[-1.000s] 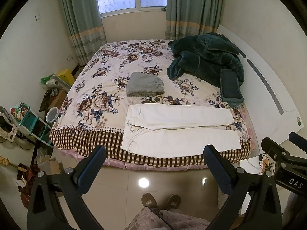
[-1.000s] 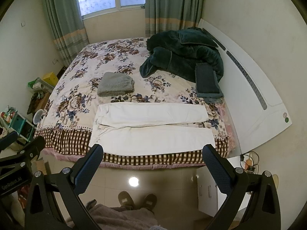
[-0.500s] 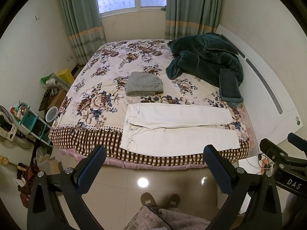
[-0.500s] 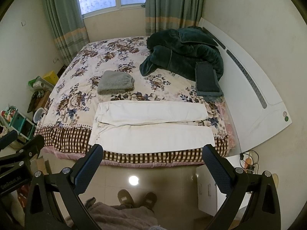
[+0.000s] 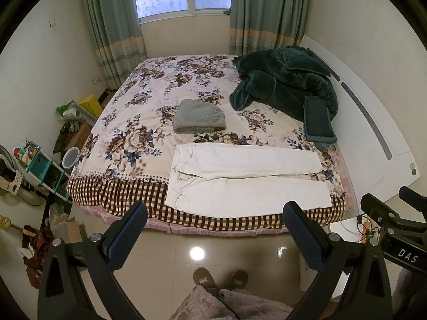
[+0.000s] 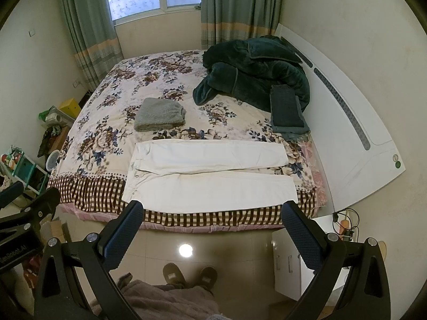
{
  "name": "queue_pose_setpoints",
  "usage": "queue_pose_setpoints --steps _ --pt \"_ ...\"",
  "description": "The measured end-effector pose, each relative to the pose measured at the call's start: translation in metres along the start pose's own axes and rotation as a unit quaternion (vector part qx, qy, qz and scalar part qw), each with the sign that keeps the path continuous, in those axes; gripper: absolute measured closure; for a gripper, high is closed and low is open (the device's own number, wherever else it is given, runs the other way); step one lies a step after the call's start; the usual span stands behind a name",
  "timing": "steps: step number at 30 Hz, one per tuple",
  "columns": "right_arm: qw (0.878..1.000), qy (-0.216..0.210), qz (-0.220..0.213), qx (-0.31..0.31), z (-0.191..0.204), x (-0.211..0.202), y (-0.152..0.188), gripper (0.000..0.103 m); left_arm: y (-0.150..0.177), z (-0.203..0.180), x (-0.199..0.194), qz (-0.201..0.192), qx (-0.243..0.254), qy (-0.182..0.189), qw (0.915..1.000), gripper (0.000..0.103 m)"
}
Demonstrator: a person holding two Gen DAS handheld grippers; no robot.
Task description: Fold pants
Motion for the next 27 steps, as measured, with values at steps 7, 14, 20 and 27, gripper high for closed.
queue_pose_setpoints --steps 7,14,20,27 --pt "1.0 -0.001 0.0 -0.001 0.003 0.0 0.004 0.0 0.0 -0.009 0.0 -0.003 -0.008 -0.004 1.0 0.0" --pt "0.999 -0.009 -0.003 0.036 -0.021 0.034 0.016 0.0 -0.02 -0.003 0.027 -0.034 -0.036 -0.055 0.9973 0.0" --pt "0.996 0.014 0.024 0.088 -0.054 0.114 0.001 0.0 -0.046 0.027 0.094 -0.027 -0.06 -0.121 0.9905 0.0" --pt "0.987 0.054 0.083 0.13 -0.09 0.238 -0.059 0.0 -0.08 0.074 0.225 0.061 -0.113 -0.143 0.9814 0.0"
Point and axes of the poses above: each gripper's, at about its wrist camera, not at the fingertips, and x roughly the way its jaws point, z to its left, y to its underside, the point moved 9 cm from there along x, roughly the way its jaws point, and after that the axes turned 6 degrees about y, right-handed, at the moved point
